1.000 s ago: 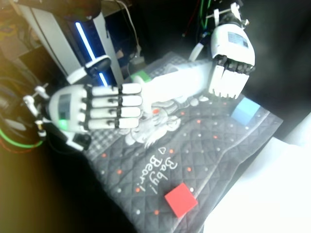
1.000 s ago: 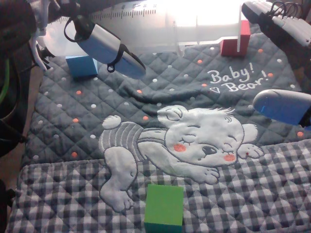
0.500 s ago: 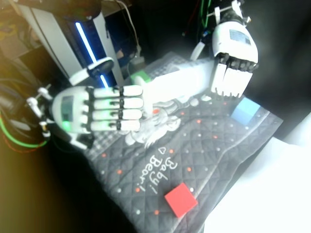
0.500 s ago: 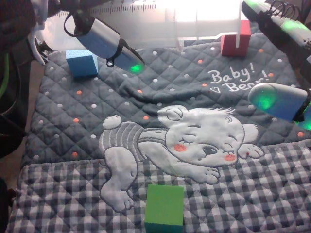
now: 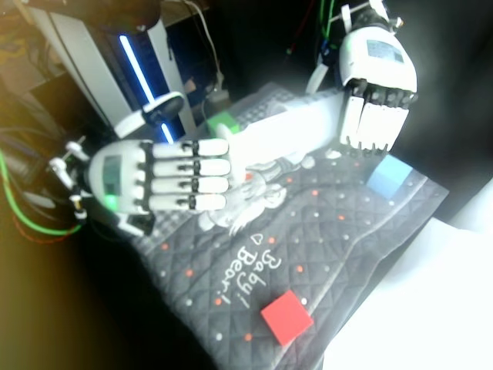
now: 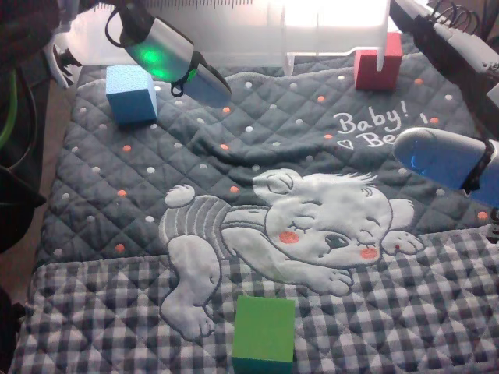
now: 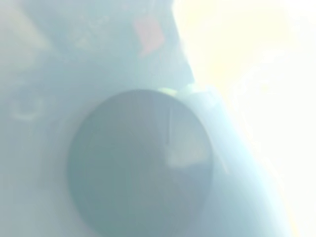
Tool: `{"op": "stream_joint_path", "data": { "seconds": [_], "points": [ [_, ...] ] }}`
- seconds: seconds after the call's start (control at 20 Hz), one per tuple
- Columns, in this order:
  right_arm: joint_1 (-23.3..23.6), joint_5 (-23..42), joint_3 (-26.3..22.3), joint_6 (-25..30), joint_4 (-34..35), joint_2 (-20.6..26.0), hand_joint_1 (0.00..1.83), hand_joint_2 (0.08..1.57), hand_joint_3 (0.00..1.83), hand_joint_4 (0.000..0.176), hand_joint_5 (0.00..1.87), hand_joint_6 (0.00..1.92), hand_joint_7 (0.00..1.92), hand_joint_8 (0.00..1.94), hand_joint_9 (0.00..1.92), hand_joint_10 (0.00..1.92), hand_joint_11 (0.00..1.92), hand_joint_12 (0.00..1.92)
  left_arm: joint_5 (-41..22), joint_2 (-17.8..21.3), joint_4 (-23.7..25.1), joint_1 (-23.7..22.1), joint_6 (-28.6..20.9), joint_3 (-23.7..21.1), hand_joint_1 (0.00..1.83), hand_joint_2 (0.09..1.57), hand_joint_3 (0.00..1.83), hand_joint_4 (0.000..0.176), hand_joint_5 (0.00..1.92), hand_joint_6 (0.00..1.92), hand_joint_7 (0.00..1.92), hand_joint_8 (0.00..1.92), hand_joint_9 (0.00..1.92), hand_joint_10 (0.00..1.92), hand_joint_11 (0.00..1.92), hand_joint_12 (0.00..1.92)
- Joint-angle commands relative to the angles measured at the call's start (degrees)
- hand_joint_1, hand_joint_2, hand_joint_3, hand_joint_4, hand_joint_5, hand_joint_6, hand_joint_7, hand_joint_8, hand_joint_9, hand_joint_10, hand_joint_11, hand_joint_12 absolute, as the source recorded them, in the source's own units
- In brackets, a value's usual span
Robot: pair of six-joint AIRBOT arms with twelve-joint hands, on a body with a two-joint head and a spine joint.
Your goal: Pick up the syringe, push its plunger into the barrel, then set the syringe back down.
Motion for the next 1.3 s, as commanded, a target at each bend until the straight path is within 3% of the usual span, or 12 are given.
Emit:
{"op": "stream_joint_path", "data": {
  "seconds": [0.0,0.3,0.4,0.5,0.65,0.75,0.85,0.95,1.25],
  "points": [
    [0.9,5.0,0.1,0.2,-2.2,-0.5,0.0,0.98,0.02,0.0,0.02,0.0,0.0,0.0,0.0,0.0,0.0,0.0,-7.0,-0.9,-2.1,-1.4,-1.4,-0.5,1.53,1.12,0.0,0.0,1.34,1.92,1.52,1.92,1.6,1.92,1.62,1.92],
    [2.5,4.6,0.5,0.3,-3.1,-1.2,0.0,0.94,0.0,0.0,0.03,0.01,0.0,0.0,0.0,0.0,0.0,0.0,-6.0,-2.9,0.7,-2.4,-3.1,0.6,1.5,1.14,0.0,0.0,1.35,1.92,1.55,1.92,1.62,1.92,1.62,1.92],
    [2.7,4.4,0.5,0.5,-3.4,-1.3,0.0,0.89,0.0,0.0,0.06,0.02,0.0,0.0,0.0,0.0,0.0,0.0,-5.9,-3.4,1.1,-2.4,-3.4,0.9,1.48,1.15,0.0,0.0,1.34,1.92,1.55,1.92,1.57,1.92,1.44,1.92],
    [2.9,4.3,0.6,0.5,-3.6,-1.4,0.0,0.9,0.0,0.0,0.05,0.01,0.0,0.0,0.0,0.0,0.0,0.0,-6.0,-3.7,1.1,-2.4,-3.5,1.0,1.46,1.14,0.0,0.0,1.31,1.92,1.52,1.92,1.56,1.92,1.51,1.92],
    [3.2,4.2,0.6,0.6,-3.8,-1.6,0.0,0.89,0.0,0.0,0.05,0.01,0.0,0.0,0.0,0.0,0.0,0.0,-6.1,-4.4,1.6,-2.5,-4.4,1.5,1.46,1.15,0.0,0.0,1.34,1.92,1.56,1.92,1.55,1.92,1.33,1.92],
    [3.6,4.0,0.7,0.7,-4.3,-1.7,0.0,0.9,0.0,0.0,0.04,0.01,0.0,0.0,0.0,0.0,0.0,0.0,-6.3,-4.5,2.5,-2.5,-6.1,1.9,1.41,1.16,0.0,0.0,1.32,1.92,1.53,1.92,1.49,1.92,1.11,1.92],
    [3.9,3.8,0.8,0.7,-4.5,-1.9,0.0,0.92,0.0,0.0,0.03,0.01,0.0,0.0,0.0,0.0,0.0,0.0,-6.4,-4.7,2.6,-2.5,-6.3,2.0,1.46,1.15,0.0,0.0,1.32,1.92,1.55,1.92,1.57,1.92,1.44,1.92],
    [4.0,3.7,0.9,0.7,-4.7,-2.2,0.0,0.94,0.01,0.0,0.04,0.01,0.0,0.0,0.0,0.0,0.0,0.0,-6.6,-5.0,2.7,-2.6,-6.3,2.1,1.43,1.16,0.0,0.0,1.32,1.92,1.55,1.92,1.56,1.92,1.37,1.92],
    [4.2,3.4,1.0,0.9,-4.8,-2.4,0.0,0.96,0.01,0.0,0.04,0.01,0.0,0.0,0.0,0.0,0.05,0.02,-6.7,-6.3,3.4,-3.3,-6.3,2.1,1.39,1.16,0.0,0.0,1.29,1.92,1.54,1.92,1.57,1.92,1.41,1.92]
  ]
}}
